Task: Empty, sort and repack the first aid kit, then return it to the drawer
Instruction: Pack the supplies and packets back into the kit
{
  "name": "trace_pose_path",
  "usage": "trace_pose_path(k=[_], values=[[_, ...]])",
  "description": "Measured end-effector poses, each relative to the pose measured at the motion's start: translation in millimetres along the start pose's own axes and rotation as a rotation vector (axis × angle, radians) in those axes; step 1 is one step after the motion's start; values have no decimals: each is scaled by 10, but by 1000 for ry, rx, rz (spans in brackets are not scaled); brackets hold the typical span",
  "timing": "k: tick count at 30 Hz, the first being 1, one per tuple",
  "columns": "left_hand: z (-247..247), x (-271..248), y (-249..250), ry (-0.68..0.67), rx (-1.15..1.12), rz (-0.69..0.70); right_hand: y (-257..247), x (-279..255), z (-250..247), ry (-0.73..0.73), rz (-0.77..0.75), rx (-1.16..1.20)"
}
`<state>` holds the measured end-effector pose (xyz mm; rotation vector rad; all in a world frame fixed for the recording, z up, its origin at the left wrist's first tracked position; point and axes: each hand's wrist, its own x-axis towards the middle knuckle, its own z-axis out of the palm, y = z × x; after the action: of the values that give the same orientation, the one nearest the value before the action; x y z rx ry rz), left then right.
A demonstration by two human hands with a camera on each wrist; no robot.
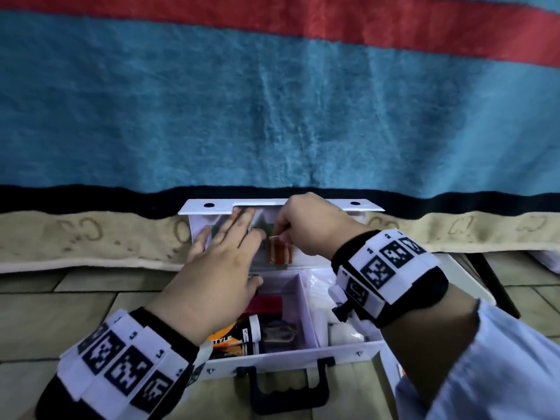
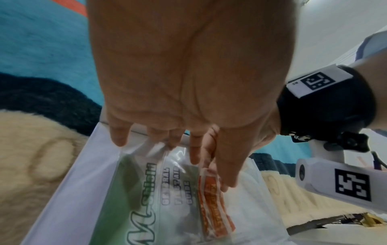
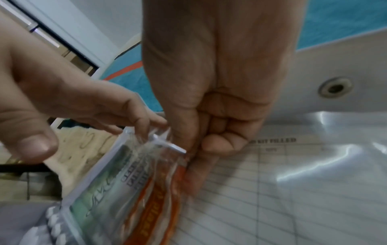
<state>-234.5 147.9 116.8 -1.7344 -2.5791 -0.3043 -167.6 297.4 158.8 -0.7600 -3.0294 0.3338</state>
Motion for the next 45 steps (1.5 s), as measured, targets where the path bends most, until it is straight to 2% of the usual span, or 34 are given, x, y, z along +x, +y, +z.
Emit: trace_pose_path(k=[3,7,11,14,17,20,22,24,27,29,31,33,37,42,45], values=[[13,5,-21,4,-10,-7,-33,3,11,22,27,-39],[17,11,-36,1,-9,-17,-56,-34,25,189,63,-142],[-18,13,-16,-10,-14,-30,19,-176,-51,255,32,-50],[-57,8,64,-9,2,-51,136,-496,-250,308,4,61],[-97,-16,256,19,-21,-47,362,-1010,-447,433,9,213],[-74,-32,493,4,-74,30,730,-1545,-512,518,158,267],[17,-29,629,-16,-98,94,1019,-1839,-423,445,298,209],[118,-8,711,-34,-97,129,1293,-2084,-228,271,421,53],[155,74,706,-44,-101,109,1576,-2367,163,-11,513,-63],[114,131,643,-49,-98,59,1619,-2496,380,-134,486,-63],[72,168,570,-41,-89,17,1544,-2510,518,-148,410,-7],[39,176,519,5,-89,-8,1505,-2430,635,-90,366,42],[-2,157,509,124,-121,-58,1499,-2104,787,-60,367,28],[-12,118,399,136,-124,-119,1431,-1849,788,-204,391,-122],[-37,115,301,139,-120,-109,1431,-1795,786,-211,452,-57]])
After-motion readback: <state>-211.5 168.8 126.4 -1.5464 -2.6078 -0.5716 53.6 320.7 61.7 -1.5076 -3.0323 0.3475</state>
